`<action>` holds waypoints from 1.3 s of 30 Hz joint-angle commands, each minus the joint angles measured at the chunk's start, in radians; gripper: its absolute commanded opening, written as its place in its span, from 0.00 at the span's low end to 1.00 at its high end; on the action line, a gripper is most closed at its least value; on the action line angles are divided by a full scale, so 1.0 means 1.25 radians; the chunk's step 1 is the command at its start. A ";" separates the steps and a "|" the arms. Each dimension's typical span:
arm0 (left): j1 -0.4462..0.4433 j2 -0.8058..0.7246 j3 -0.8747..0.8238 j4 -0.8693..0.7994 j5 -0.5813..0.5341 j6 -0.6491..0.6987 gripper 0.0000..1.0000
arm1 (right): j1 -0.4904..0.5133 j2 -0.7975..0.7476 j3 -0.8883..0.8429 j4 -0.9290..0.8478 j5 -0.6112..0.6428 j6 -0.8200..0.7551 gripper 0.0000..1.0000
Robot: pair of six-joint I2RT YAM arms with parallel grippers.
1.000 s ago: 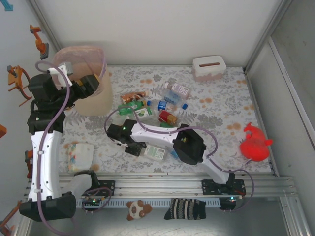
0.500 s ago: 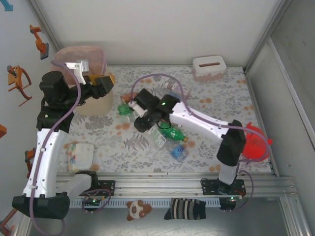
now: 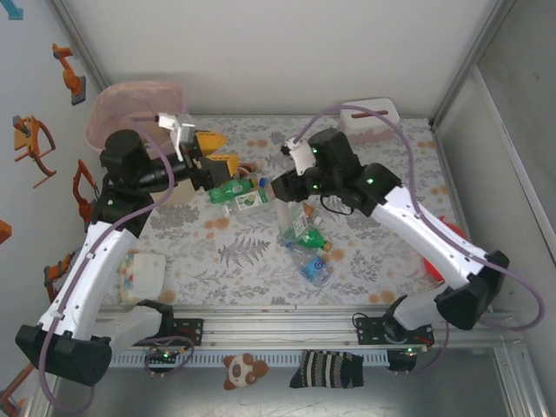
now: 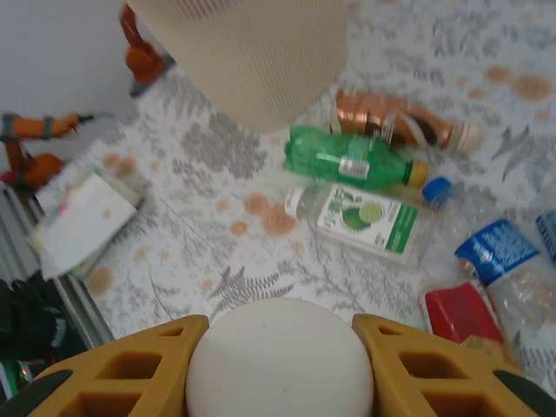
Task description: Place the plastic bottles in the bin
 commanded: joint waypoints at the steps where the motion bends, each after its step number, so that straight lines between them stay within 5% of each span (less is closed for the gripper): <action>1: -0.044 0.019 0.021 0.041 0.073 0.084 0.89 | -0.001 -0.048 0.009 0.074 -0.084 0.007 0.37; 9: -0.152 0.067 0.055 0.048 0.183 0.107 0.92 | -0.001 -0.098 0.048 0.133 -0.234 0.047 0.36; 18: -0.220 0.097 0.074 0.044 0.269 0.122 0.90 | -0.001 -0.137 0.065 0.200 -0.283 0.099 0.36; 32: -0.260 0.125 0.122 -0.123 0.229 0.201 0.81 | -0.001 -0.166 0.069 0.228 -0.228 0.115 0.36; 39: -0.267 0.128 0.124 -0.131 0.205 0.208 0.68 | -0.001 -0.165 0.064 0.217 -0.220 0.110 0.36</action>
